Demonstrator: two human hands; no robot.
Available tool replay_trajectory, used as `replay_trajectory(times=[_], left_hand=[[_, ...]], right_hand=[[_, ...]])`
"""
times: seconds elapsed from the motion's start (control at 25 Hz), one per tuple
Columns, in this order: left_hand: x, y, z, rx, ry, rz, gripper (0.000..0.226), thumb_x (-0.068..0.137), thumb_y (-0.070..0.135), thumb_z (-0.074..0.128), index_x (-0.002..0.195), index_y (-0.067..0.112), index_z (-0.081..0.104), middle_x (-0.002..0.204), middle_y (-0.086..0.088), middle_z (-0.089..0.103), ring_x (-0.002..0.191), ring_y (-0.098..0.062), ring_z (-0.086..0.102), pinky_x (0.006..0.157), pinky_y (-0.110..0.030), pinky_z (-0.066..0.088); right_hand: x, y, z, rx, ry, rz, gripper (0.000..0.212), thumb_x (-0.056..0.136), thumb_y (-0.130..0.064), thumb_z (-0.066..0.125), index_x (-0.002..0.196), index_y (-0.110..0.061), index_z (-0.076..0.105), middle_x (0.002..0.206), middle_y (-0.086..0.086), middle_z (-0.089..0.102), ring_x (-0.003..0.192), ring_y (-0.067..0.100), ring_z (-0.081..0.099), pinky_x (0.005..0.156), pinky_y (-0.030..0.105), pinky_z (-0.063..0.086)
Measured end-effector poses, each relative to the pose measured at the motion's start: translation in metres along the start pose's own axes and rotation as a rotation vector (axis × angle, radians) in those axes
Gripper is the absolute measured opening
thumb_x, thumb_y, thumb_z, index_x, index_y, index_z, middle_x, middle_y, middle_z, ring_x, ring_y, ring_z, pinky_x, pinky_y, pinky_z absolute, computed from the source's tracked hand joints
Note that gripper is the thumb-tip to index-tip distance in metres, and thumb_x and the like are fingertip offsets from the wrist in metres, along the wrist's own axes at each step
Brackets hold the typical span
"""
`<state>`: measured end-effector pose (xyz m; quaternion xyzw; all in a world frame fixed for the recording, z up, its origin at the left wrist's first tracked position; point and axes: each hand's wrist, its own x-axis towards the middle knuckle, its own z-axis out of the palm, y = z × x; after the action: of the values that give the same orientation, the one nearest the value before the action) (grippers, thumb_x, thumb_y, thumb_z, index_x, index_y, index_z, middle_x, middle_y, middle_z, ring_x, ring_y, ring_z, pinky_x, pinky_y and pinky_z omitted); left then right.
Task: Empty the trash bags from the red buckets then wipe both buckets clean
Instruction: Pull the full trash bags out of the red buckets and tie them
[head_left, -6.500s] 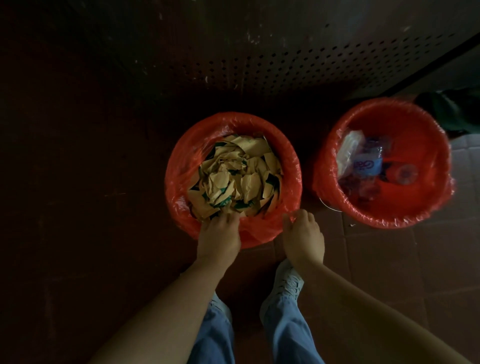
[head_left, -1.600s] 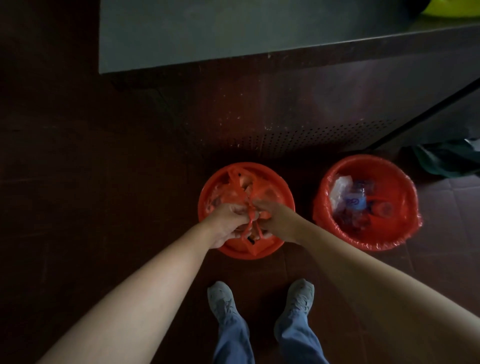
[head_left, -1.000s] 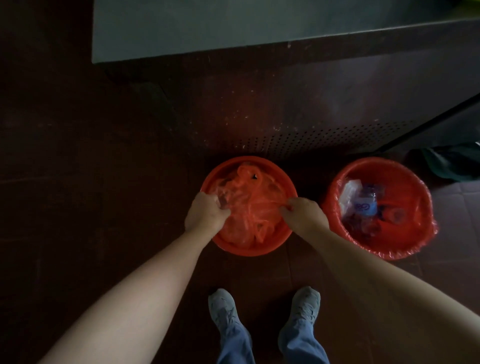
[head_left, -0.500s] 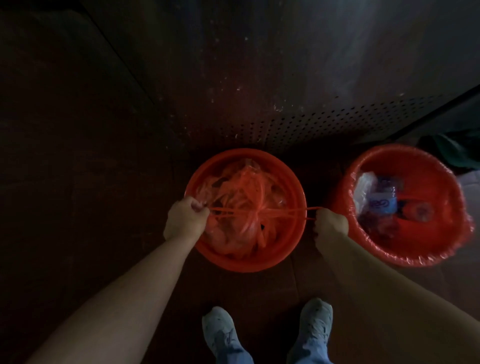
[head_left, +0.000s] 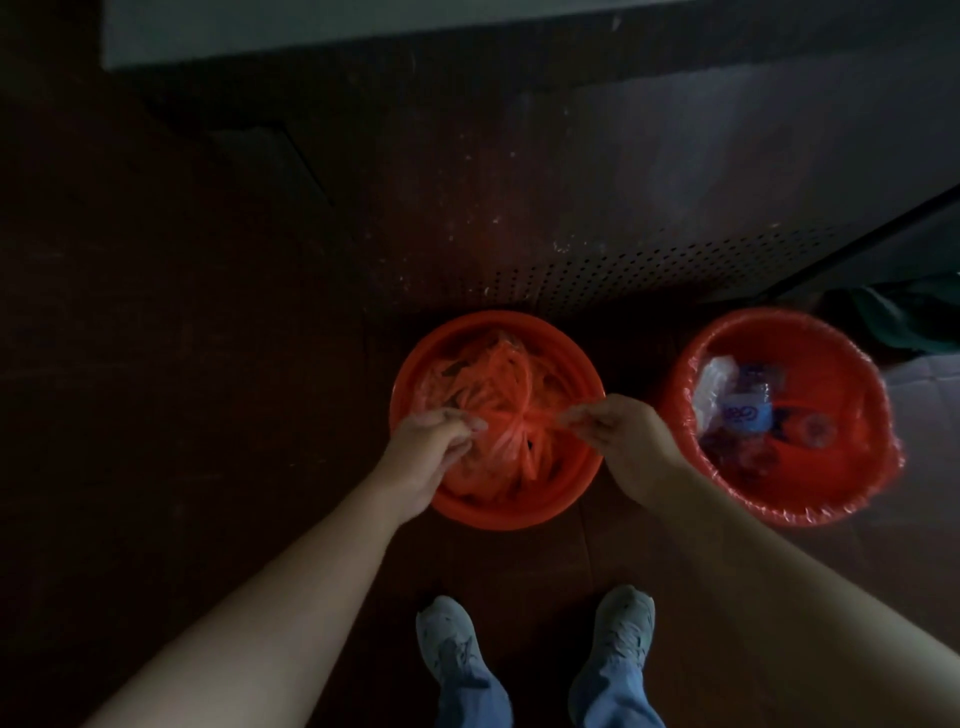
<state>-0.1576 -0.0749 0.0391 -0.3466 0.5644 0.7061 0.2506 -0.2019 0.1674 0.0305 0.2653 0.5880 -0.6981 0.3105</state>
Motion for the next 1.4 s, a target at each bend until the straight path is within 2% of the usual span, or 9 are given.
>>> replay_trajectory(times=[0.12, 0.24, 0.44, 0.6, 0.72, 0.88, 1.04, 1.2, 1.4], left_hand=[[-0.016, 0.002, 0.016, -0.057, -0.079, -0.056, 0.033, 0.087, -0.002, 0.053, 0.071, 0.015, 0.076, 0.093, -0.006, 0.076, 0.096, -0.016, 0.071, 0.093, -0.030, 0.050], [-0.023, -0.002, 0.025, -0.027, -0.082, -0.096, 0.031, 0.092, -0.008, 0.052, 0.080, 0.013, 0.071, 0.086, -0.004, 0.073, 0.092, -0.018, 0.068, 0.086, -0.027, 0.050], [-0.022, -0.011, 0.031, 0.013, -0.135, -0.123, 0.024, 0.093, -0.002, 0.060, 0.086, 0.018, 0.072, 0.085, -0.002, 0.073, 0.082, -0.012, 0.067, 0.075, -0.026, 0.044], [-0.017, -0.023, 0.037, 0.036, -0.062, -0.097, 0.010, 0.089, 0.012, 0.072, 0.096, 0.017, 0.067, 0.080, 0.001, 0.073, 0.081, -0.013, 0.069, 0.076, -0.027, 0.049], [-0.014, -0.028, 0.040, 0.099, -0.027, -0.106, 0.003, 0.091, 0.017, 0.072, 0.091, 0.015, 0.069, 0.071, 0.003, 0.070, 0.069, -0.009, 0.064, 0.069, -0.026, 0.047], [-0.013, -0.025, 0.037, 0.340, 0.039, -0.024, 0.007, 0.088, 0.020, 0.074, 0.084, 0.016, 0.069, 0.072, 0.002, 0.070, 0.067, -0.012, 0.066, 0.066, -0.026, 0.052], [-0.006, -0.013, 0.027, 0.828, 0.308, 0.119, 0.017, 0.081, 0.031, 0.074, 0.075, 0.022, 0.060, 0.074, 0.005, 0.066, 0.068, -0.011, 0.063, 0.056, -0.024, 0.045], [0.007, -0.005, 0.025, 1.015, 0.494, 0.177, 0.018, 0.082, 0.039, 0.069, 0.081, 0.030, 0.054, 0.083, 0.013, 0.054, 0.069, -0.008, 0.054, 0.052, -0.027, 0.040], [0.027, -0.001, 0.019, 1.105, 0.535, 0.149, 0.015, 0.083, 0.040, 0.066, 0.093, 0.035, 0.056, 0.100, 0.011, 0.046, 0.083, -0.014, 0.048, 0.066, -0.034, 0.041]], right_hand=[[-0.013, -0.006, 0.027, -0.255, -0.178, -0.035, 0.032, 0.090, 0.001, 0.051, 0.092, -0.013, 0.080, 0.098, 0.018, 0.076, 0.084, 0.027, 0.074, 0.095, 0.040, 0.055], [-0.019, 0.000, 0.040, -0.649, -0.278, -0.054, 0.049, 0.095, 0.000, 0.047, 0.106, -0.037, 0.077, 0.096, 0.005, 0.078, 0.085, 0.020, 0.074, 0.094, 0.035, 0.055], [-0.012, 0.015, 0.046, -0.786, -0.279, -0.135, 0.042, 0.094, 0.005, 0.052, 0.124, -0.019, 0.068, 0.099, -0.003, 0.074, 0.069, 0.016, 0.075, 0.069, 0.020, 0.056], [-0.011, 0.018, 0.041, -0.808, -0.341, -0.126, 0.045, 0.093, 0.001, 0.054, 0.115, -0.038, 0.062, 0.078, -0.006, 0.076, 0.066, 0.013, 0.075, 0.063, 0.012, 0.053], [-0.012, 0.021, 0.039, -0.892, -0.344, -0.161, 0.035, 0.092, -0.004, 0.058, 0.110, -0.033, 0.067, 0.076, -0.006, 0.075, 0.064, 0.008, 0.072, 0.061, 0.015, 0.055], [-0.008, 0.024, 0.035, -1.098, -0.224, -0.269, 0.011, 0.092, -0.016, 0.064, 0.096, -0.022, 0.072, 0.088, -0.011, 0.066, 0.082, 0.014, 0.066, 0.071, 0.028, 0.054], [-0.008, 0.019, 0.022, -1.180, 0.144, -0.191, 0.020, 0.091, -0.032, 0.059, 0.107, -0.032, 0.071, 0.097, -0.009, 0.071, 0.089, 0.016, 0.066, 0.081, 0.036, 0.055], [-0.004, 0.015, 0.013, -0.782, 0.553, 0.020, 0.018, 0.092, -0.031, 0.051, 0.098, -0.027, 0.067, 0.087, -0.001, 0.068, 0.070, 0.018, 0.063, 0.066, 0.034, 0.055], [0.006, 0.023, -0.016, -0.816, 0.644, -0.041, 0.041, 0.091, -0.032, 0.057, 0.131, -0.023, 0.057, 0.117, 0.000, 0.063, 0.089, 0.018, 0.060, 0.075, 0.034, 0.048]])
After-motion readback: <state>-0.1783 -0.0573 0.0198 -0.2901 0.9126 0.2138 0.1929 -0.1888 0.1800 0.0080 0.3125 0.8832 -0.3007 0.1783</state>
